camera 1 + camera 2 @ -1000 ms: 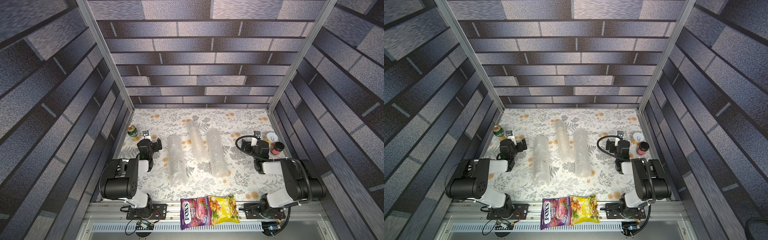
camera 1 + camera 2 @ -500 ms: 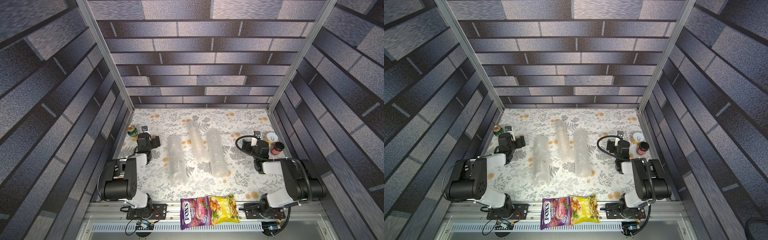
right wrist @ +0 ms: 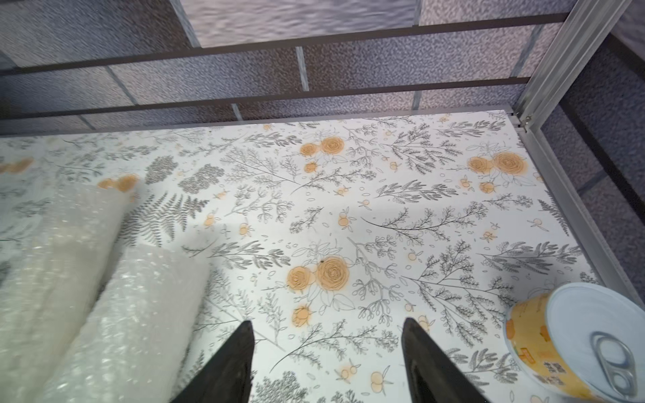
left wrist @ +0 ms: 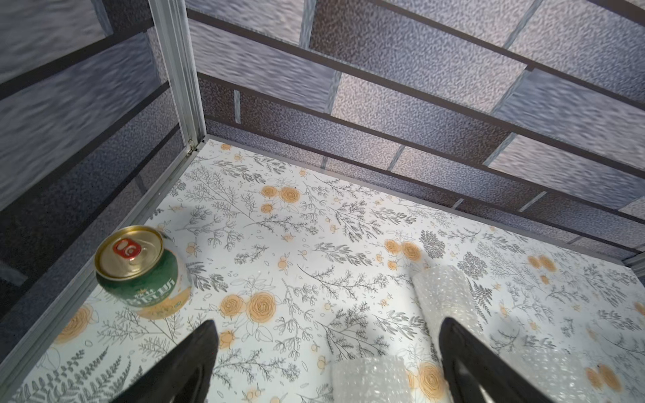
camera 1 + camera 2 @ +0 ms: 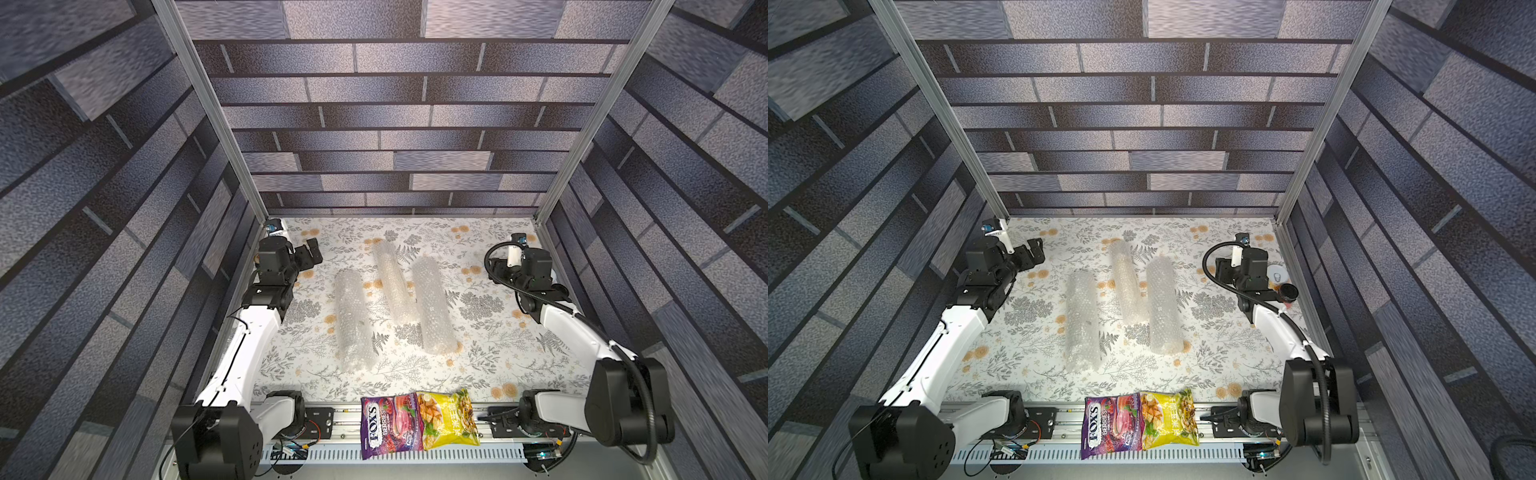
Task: Unwrap the vase from the bubble wrap
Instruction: Unwrap the bubble wrap at the center of the board.
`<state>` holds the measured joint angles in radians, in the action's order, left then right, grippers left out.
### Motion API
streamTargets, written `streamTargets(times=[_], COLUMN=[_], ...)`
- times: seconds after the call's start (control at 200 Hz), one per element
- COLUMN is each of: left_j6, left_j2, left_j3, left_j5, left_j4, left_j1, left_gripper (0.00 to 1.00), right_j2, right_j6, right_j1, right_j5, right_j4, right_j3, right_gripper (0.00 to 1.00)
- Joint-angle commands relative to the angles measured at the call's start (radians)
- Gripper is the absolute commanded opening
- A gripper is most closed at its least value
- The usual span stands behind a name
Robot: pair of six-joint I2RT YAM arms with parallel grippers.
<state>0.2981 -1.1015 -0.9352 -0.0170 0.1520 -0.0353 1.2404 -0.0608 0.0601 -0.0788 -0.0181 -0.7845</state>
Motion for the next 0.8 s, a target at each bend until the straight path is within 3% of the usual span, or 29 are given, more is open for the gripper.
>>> streamTargets(times=[0.0, 0.07, 0.15, 0.246, 0.486, 0.626, 0.797], left_j6=[0.082, 0.123, 0.137, 0.165, 0.183, 0.2, 0.278], left_j2=[0.018, 0.012, -0.011, -0.061, -0.265, -0.393, -0.534], left_j3=[-0.064, -0.104, -0.134, -0.163, -0.248, -0.308, -0.383], left_j5=[-0.085, -0.139, -0.118, -0.131, -0.05, -0.016, 0.14], left_j4=[0.202, 0.276, 0.306, 0.308, 0.299, 0.26, 0.249], left_j1=[-0.076, -0.13, -0.186, -0.245, -0.439, -0.554, -0.591], left_gripper=[1.0, 1.0, 1.0, 1.0, 0.9, 0.9, 0.66], right_j2=[-0.052, -0.058, -0.061, -0.067, -0.044, 0.018, 0.131], right_j6=[-0.063, -0.085, -0.103, -0.113, -0.19, -0.203, -0.206], right_j1=[-0.006, -0.001, 0.019, 0.067, 0.173, 0.263, 0.358], right_j5=[-0.168, -0.27, -0.32, -0.286, -0.239, -0.162, -0.046], right_j4=[0.318, 0.431, 0.517, 0.588, 0.658, 0.663, 0.706], right_j3=[-0.108, -0.174, -0.221, -0.256, -0.315, -0.345, -0.413], right_gripper=[0.81, 0.86, 0.8, 0.64, 0.52, 0.49, 0.41])
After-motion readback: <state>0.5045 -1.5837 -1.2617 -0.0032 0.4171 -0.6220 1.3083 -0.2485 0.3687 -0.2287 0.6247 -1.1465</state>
